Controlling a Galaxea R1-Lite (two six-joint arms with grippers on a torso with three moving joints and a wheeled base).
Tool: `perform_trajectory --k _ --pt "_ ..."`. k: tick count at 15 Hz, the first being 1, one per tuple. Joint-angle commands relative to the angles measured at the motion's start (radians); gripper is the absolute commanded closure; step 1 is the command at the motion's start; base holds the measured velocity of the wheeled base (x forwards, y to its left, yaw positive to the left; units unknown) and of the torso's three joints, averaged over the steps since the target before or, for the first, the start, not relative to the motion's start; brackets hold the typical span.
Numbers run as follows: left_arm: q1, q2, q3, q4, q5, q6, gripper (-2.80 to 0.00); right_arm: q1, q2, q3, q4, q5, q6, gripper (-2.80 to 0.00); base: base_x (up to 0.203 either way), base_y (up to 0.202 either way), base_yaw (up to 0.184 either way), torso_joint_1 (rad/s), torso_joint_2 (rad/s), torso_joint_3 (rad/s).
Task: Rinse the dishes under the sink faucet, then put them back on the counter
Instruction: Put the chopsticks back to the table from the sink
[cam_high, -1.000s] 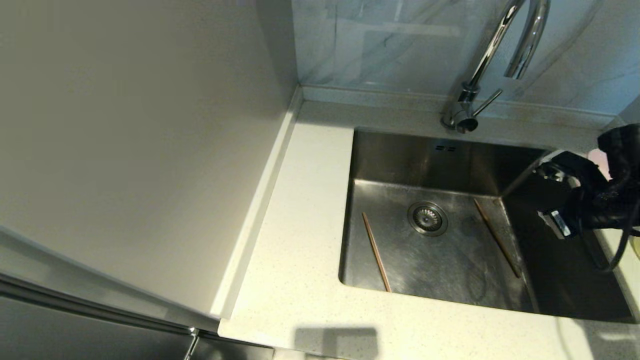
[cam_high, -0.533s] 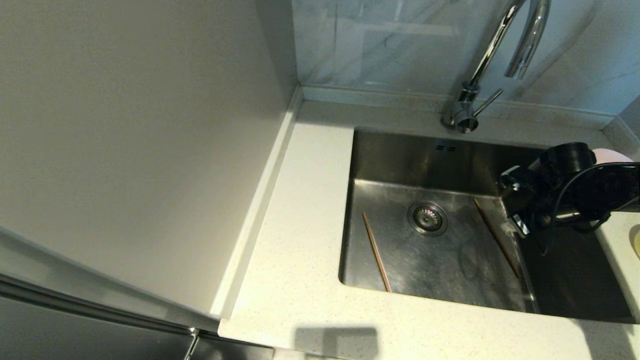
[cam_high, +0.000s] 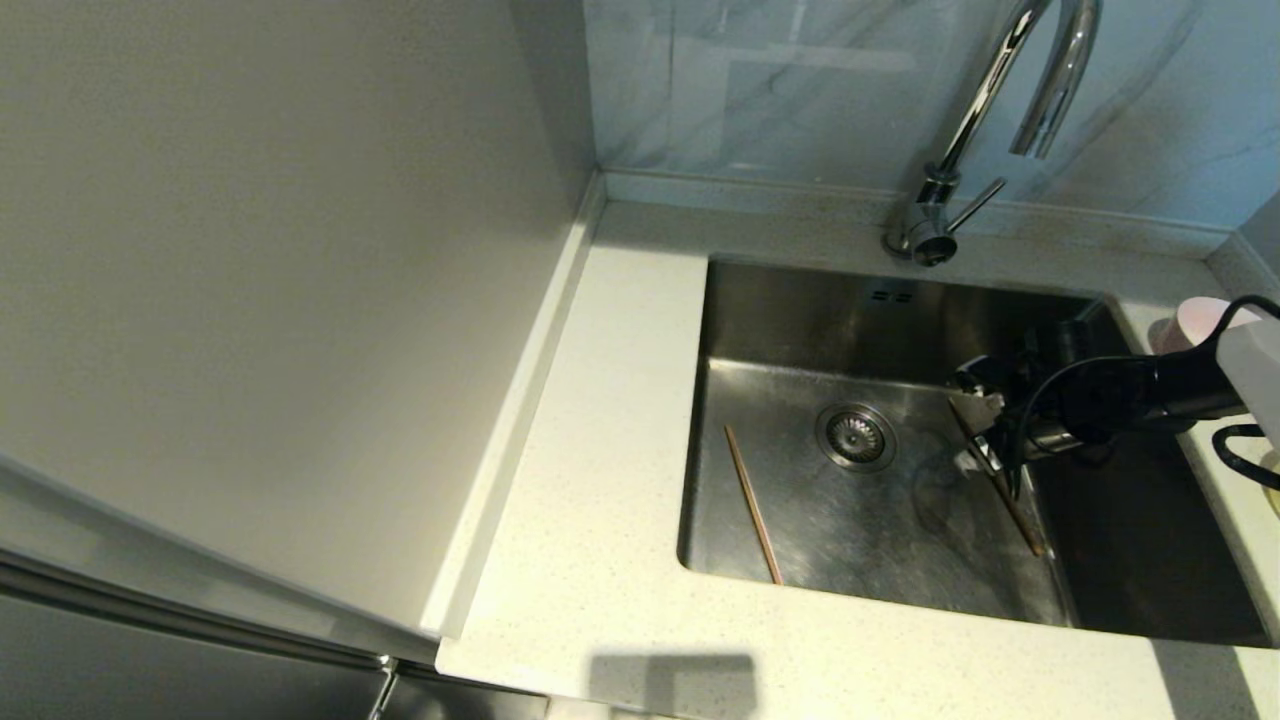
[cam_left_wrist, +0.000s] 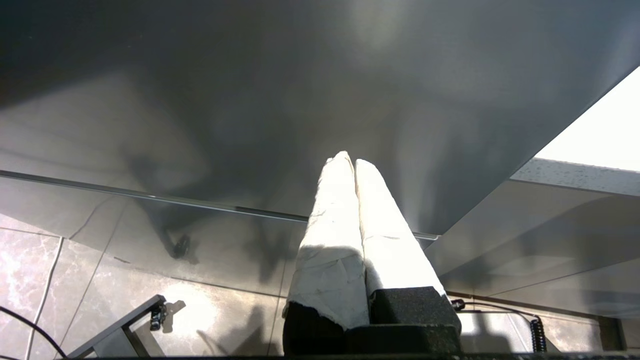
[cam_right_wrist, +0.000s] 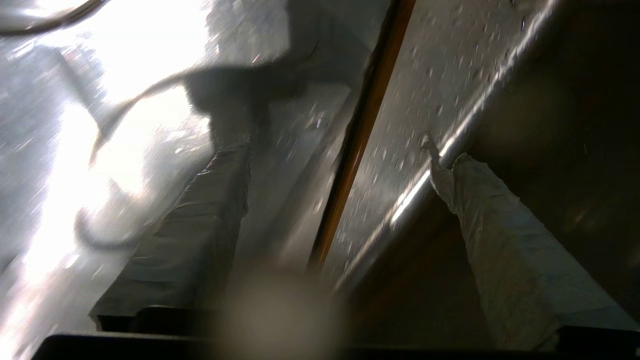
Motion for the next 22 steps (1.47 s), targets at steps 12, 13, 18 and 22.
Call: perform_trajectory --k 12,13,18,22 --pt "0.000 -0.003 0.000 0.000 0.001 0.000 0.00 -0.127 0.130 -0.326 0.300 0.135 0.050 -2.80 0.000 0.000 0.000 0.000 0.00 0.000" --pt "0.000 -0.003 0.000 0.000 0.001 0.000 0.00 -0.126 0.131 -0.326 0.308 0.136 0.050 -2.80 0.000 0.000 0.000 0.000 0.00 0.000" --pt "0.000 -0.003 0.000 0.000 0.001 0.000 0.00 -0.122 0.131 -0.310 0.311 0.141 0.042 -2.80 0.000 0.000 0.000 0.000 0.00 0.000" --pt "0.000 -0.003 0.000 0.000 0.001 0.000 0.00 -0.098 0.090 -0.236 0.317 0.144 0.040 -2.80 0.000 0.000 0.000 0.000 0.00 0.000"
